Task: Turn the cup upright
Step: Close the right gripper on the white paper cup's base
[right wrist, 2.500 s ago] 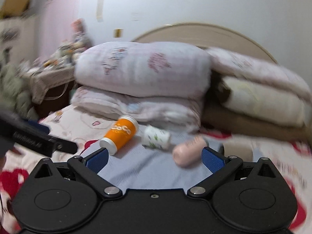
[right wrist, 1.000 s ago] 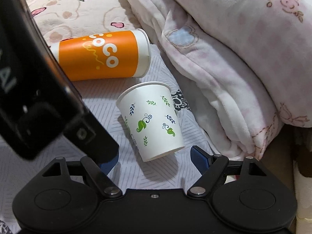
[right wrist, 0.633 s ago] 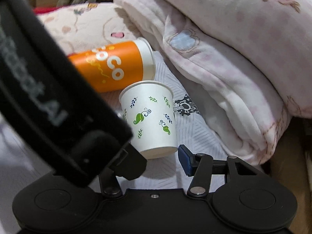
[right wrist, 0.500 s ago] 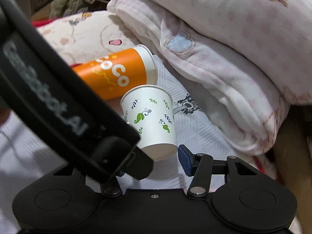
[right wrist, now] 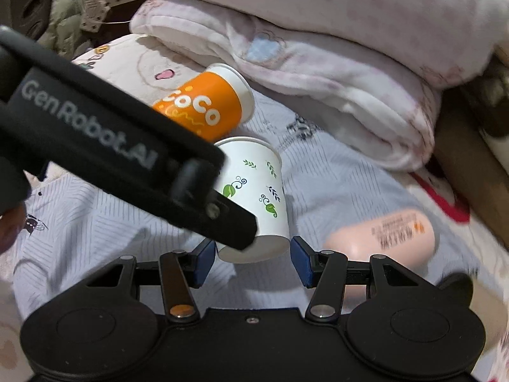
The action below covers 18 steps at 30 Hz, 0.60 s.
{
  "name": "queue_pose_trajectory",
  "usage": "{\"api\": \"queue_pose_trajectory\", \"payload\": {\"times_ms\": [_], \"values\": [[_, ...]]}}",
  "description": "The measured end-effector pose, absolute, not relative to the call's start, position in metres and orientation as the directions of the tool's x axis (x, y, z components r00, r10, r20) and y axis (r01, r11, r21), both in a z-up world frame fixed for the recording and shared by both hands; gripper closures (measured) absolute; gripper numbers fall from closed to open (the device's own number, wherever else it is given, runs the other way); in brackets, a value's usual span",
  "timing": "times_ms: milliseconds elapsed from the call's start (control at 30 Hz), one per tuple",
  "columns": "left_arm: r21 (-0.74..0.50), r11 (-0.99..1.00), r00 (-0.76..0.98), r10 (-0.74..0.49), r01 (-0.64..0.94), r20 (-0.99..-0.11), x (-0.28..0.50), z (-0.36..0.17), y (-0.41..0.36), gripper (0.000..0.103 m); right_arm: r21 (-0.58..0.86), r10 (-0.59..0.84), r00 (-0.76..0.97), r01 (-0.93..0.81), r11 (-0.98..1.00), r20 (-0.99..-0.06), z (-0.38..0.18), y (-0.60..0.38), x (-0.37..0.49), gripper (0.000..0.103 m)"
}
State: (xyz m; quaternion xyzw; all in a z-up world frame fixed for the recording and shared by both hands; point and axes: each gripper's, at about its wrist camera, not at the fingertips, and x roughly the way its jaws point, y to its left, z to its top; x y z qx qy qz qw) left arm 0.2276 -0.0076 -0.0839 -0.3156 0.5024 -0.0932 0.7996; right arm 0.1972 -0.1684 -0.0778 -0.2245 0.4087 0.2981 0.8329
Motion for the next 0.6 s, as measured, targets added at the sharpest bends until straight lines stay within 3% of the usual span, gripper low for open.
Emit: {"api": "queue_pose_trajectory", "payload": {"times_ms": [300,600], "values": [[-0.598,0.792,0.441,-0.498,-0.12,-0.747,0.203,-0.087,-0.012,0.023,0.033,0.287,0.464,-0.483,0.875,-0.838,-0.085,-0.194,0.168,0.046],[-0.682,0.719,0.37,-0.602,-0.132,-0.707,0.195,-0.097,-0.016,0.023,0.196,0.309,0.442,-0.283,0.939,-0.842,-0.083,-0.211,0.137,0.046]]}}
